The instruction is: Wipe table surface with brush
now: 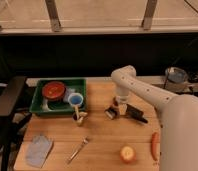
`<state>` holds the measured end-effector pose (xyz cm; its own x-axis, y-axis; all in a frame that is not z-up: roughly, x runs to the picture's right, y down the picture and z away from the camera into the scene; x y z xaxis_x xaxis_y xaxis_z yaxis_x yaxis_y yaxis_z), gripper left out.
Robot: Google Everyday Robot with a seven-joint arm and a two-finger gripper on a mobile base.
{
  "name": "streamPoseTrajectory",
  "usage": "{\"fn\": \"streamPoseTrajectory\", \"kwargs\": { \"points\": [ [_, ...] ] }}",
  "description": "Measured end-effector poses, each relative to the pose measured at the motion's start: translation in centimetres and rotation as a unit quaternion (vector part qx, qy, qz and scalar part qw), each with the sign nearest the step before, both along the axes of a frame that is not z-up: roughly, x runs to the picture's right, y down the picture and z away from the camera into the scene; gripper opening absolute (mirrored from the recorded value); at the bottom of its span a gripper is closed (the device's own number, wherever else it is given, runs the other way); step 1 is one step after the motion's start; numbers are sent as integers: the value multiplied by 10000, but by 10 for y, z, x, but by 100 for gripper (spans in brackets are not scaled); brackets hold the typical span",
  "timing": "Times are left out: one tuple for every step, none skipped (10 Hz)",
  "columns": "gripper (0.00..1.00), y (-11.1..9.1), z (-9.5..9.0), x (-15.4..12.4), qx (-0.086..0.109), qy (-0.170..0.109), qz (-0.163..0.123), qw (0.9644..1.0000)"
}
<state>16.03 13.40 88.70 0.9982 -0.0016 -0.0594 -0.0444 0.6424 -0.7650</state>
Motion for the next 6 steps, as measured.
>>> {"fn": "streamPoseTrajectory", "kwargs": {
  "points": [
    [0, -6, 4, -3, 43, -33, -32, 10000],
    [0, -8, 6, -9, 63, -78, -66, 9999],
    [0, -10, 7, -22, 80, -169, -111, 9998],
    [0, -10, 7, -39, 82, -272, -153, 9995],
    [0, -9, 6, -62, 53, -407, -181, 9990],
    [0, -5, 3, -83, 22, -492, -207, 9986]
  ]
}}
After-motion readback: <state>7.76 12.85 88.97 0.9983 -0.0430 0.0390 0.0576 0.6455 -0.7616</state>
